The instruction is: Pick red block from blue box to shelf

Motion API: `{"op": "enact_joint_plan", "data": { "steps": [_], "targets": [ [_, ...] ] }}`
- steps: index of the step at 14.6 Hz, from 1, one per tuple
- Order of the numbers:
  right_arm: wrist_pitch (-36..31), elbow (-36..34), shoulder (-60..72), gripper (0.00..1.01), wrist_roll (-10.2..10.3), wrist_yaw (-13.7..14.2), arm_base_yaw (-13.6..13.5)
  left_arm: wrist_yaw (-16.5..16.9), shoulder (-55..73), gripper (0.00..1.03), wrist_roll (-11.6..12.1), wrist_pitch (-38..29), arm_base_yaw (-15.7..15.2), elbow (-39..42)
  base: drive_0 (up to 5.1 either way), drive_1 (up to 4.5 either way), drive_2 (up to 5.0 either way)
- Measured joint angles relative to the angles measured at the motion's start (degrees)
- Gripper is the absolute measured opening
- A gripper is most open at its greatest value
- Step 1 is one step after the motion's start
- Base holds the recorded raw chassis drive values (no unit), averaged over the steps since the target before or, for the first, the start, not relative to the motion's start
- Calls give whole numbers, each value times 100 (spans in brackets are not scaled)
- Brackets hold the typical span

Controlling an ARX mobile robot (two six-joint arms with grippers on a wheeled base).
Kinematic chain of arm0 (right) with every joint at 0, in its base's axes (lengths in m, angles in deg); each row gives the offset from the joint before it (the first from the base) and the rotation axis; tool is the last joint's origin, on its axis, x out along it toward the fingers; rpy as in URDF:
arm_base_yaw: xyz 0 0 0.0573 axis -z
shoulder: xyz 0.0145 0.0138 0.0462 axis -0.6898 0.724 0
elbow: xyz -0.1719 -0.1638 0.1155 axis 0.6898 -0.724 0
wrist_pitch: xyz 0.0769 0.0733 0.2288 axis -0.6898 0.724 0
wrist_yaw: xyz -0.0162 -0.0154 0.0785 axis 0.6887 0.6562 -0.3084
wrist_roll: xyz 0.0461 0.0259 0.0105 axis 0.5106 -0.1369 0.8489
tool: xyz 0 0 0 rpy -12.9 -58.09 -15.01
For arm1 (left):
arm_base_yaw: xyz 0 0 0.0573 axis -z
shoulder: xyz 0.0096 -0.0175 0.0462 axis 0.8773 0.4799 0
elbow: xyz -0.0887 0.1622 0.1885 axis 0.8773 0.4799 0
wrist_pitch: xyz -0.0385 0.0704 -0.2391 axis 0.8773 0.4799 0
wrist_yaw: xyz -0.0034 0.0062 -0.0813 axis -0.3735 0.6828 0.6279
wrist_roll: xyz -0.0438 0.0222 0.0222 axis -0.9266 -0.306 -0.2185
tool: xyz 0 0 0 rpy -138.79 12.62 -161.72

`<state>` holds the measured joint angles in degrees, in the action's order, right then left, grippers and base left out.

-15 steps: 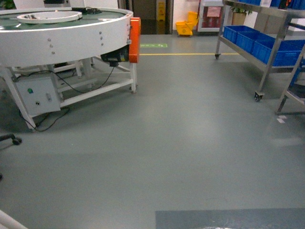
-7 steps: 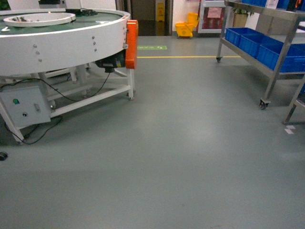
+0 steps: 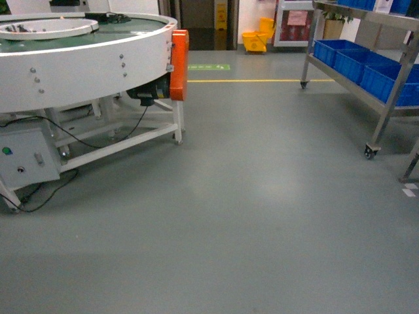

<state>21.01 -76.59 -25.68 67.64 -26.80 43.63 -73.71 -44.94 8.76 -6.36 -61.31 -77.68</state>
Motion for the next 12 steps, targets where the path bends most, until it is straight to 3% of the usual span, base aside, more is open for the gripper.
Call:
{"op": "enact_joint_plan", "data": {
  "steps": [12],
  "targets": [
    [2, 0, 0, 28, 0, 0, 0, 0, 0, 98, 2, 2, 0, 0, -1, 425, -427]
  ]
}}
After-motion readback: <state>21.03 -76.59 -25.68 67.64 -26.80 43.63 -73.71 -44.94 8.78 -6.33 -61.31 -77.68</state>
